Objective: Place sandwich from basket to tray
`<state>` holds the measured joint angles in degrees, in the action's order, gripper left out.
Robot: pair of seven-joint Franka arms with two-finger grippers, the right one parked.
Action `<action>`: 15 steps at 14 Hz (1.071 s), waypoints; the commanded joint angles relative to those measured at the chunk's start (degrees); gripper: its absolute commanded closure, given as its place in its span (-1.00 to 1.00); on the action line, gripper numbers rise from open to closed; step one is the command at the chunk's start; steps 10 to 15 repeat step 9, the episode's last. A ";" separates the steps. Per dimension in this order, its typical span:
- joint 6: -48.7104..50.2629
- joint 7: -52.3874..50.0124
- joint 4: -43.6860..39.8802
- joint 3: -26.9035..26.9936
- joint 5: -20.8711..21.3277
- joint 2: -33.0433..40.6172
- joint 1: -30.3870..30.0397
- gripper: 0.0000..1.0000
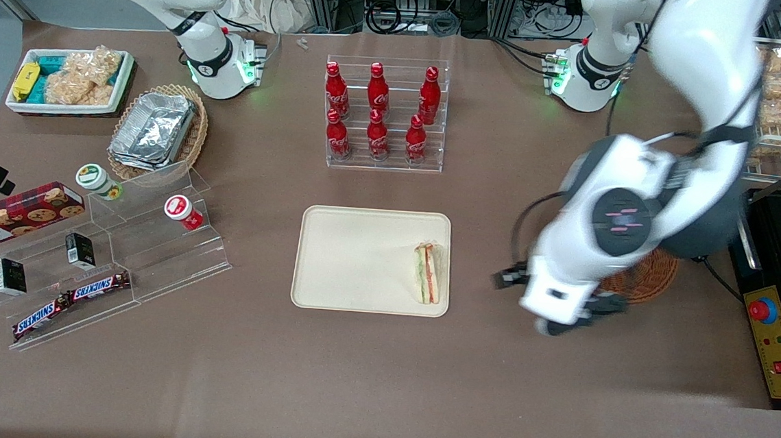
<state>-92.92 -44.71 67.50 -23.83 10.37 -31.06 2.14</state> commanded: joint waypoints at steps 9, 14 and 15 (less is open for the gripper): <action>4.85 48.91 14.07 22.25 -5.91 16.91 -3.46 -1.00; 4.85 48.91 14.07 22.25 -5.91 16.91 -3.46 -1.00; 4.85 48.91 14.07 22.25 -5.91 16.91 -3.46 -1.00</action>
